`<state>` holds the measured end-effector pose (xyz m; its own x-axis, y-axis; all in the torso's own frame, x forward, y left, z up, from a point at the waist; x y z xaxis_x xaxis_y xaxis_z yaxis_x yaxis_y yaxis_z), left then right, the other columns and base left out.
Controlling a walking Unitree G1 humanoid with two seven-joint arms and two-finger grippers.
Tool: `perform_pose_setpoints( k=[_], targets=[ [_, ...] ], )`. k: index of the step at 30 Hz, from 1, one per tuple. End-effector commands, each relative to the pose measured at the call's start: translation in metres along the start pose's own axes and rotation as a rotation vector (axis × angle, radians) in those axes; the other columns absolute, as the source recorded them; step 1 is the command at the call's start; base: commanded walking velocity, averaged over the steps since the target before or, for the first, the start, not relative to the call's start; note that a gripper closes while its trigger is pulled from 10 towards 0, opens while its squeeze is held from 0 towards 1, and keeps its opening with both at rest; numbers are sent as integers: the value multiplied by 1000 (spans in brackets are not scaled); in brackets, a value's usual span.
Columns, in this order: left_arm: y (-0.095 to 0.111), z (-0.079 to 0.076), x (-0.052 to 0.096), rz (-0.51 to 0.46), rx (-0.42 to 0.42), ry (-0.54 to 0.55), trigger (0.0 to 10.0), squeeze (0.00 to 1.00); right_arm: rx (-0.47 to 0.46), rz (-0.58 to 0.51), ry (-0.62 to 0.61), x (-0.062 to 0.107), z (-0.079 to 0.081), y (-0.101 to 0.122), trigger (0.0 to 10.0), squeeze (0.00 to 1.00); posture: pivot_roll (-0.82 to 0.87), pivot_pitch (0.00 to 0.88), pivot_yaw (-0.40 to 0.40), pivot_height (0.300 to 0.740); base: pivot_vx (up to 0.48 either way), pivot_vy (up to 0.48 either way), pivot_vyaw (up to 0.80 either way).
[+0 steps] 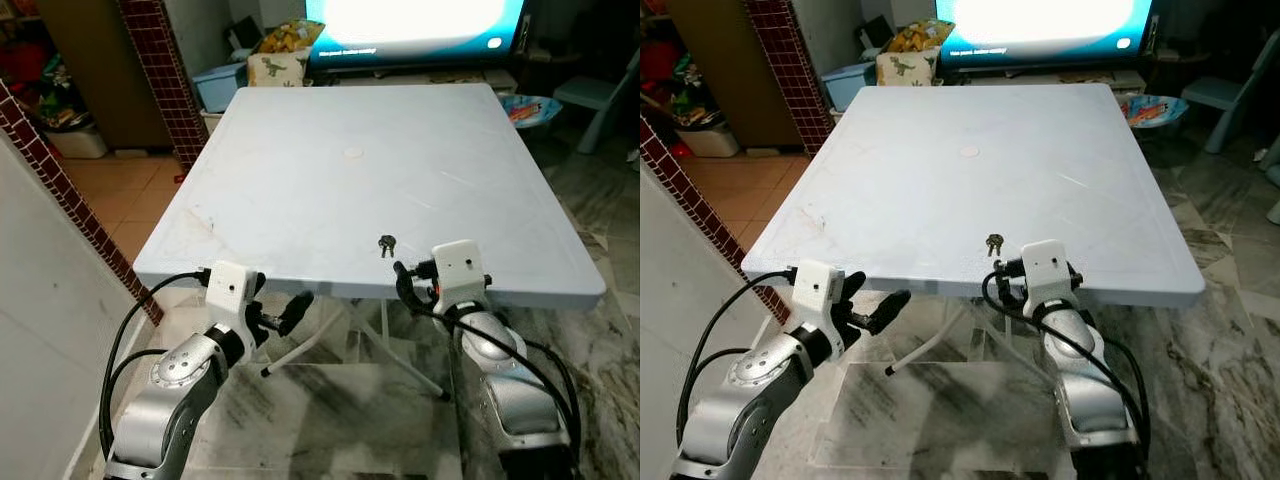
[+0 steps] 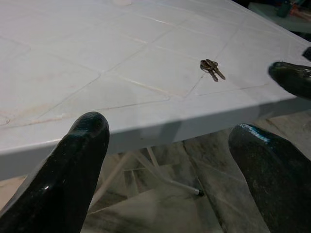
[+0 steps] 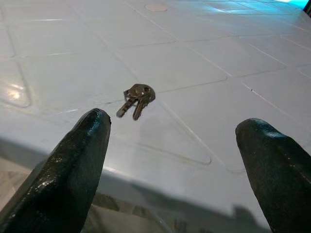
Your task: Hang keys on a hook
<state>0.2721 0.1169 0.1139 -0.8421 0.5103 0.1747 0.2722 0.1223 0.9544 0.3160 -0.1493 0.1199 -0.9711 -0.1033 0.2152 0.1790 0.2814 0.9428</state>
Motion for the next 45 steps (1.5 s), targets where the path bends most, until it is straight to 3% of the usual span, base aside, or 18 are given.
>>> perform_pose_setpoints(
  k=[1,6,9,14,19,28,45],
  targets=[
    [4,1,1,0,-25,2,10000,0,-11,-12,2,-4,0,3,10000,0,7,60,100,740,0,0,0],
    [14,5,9,-52,-23,10,10000,0,-12,-101,-34,3,-9,14,10000,0,14,68,104,740,0,0,0],
    [14,15,20,-61,-33,73,10000,0,19,-139,-52,23,-12,10,10000,0,6,72,109,740,0,0,0],
    [7,14,37,-59,-12,80,10000,0,36,-142,-39,55,-9,-3,10000,0,-1,73,110,740,0,0,0],
    [-2,13,44,-34,5,79,10000,0,65,-126,-34,74,-8,-12,10000,0,-9,71,101,740,0,0,0],
    [1,14,43,-51,3,80,10000,0,83,-141,-25,74,-8,-7,10000,0,-10,63,94,740,0,0,0],
    [1,14,38,-46,-11,68,10000,0,70,-135,1,73,-1,-7,10000,0,-13,64,95,740,270,0,0]
  ],
)
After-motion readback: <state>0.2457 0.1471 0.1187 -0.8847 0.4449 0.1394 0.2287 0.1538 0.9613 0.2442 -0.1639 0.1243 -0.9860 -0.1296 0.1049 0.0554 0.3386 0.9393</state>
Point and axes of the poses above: a point about 5 cm out from each wrist's last joint towards the gripper, its own x axis pointing back from the gripper into the wrist, its own y axis along the axis of the wrist's last joint, z = x × y, the point moved 1 cm from there along -x, pointing out of the wrist towards the gripper, and after that the axes turned 4 degrees about x, right-handed, at the moved point
